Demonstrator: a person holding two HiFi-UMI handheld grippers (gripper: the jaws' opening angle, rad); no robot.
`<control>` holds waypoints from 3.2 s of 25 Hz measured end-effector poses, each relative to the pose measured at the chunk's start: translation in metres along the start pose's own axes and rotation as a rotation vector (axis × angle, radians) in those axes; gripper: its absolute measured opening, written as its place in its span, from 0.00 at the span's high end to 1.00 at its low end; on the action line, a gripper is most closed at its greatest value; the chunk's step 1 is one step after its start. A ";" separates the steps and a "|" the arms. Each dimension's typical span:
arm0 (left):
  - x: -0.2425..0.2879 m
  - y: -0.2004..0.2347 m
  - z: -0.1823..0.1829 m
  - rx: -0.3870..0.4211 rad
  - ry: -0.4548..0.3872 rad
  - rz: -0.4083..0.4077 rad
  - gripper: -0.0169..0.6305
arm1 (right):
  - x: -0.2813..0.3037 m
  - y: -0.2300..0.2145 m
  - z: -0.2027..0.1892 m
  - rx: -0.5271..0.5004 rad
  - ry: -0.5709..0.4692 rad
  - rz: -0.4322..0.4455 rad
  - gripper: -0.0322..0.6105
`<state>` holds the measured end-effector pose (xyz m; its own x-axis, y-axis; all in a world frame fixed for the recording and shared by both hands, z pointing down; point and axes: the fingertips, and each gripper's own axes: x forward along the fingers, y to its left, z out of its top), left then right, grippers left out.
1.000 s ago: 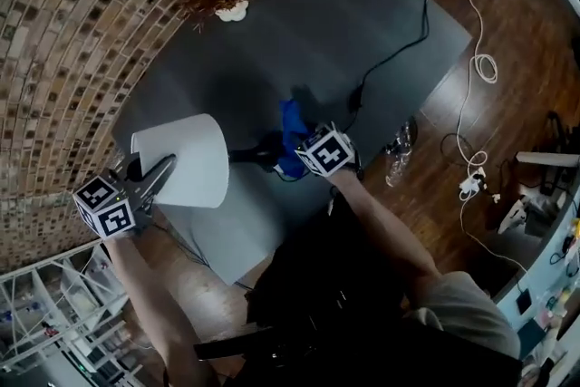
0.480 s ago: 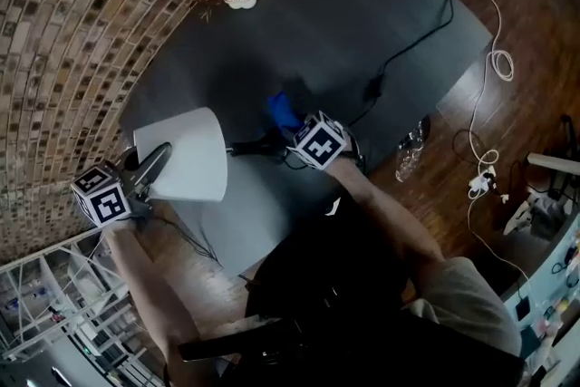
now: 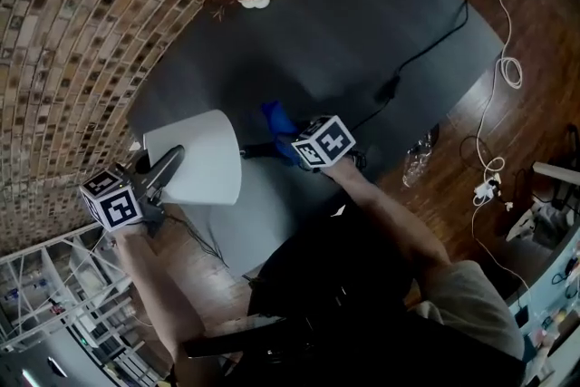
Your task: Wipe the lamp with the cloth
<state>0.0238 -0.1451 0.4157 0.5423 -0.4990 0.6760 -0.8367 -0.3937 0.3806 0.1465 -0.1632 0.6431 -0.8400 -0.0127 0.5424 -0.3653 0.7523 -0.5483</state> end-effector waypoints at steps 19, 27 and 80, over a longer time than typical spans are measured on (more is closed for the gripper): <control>0.010 -0.036 0.002 0.122 0.040 0.022 0.86 | -0.113 0.179 0.125 -0.624 -0.366 0.299 0.82; 0.026 -0.048 0.001 0.202 0.036 0.054 0.86 | -0.064 0.089 0.156 -0.505 -0.279 0.234 0.82; -0.021 -0.106 -0.058 0.631 -0.070 -0.122 0.85 | -0.071 0.010 0.037 0.151 -0.131 0.143 0.82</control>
<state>0.0971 -0.0484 0.3977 0.6520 -0.4626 0.6007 -0.5748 -0.8183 -0.0063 0.1879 -0.1792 0.5756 -0.9288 -0.0063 0.3706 -0.2867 0.6460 -0.7074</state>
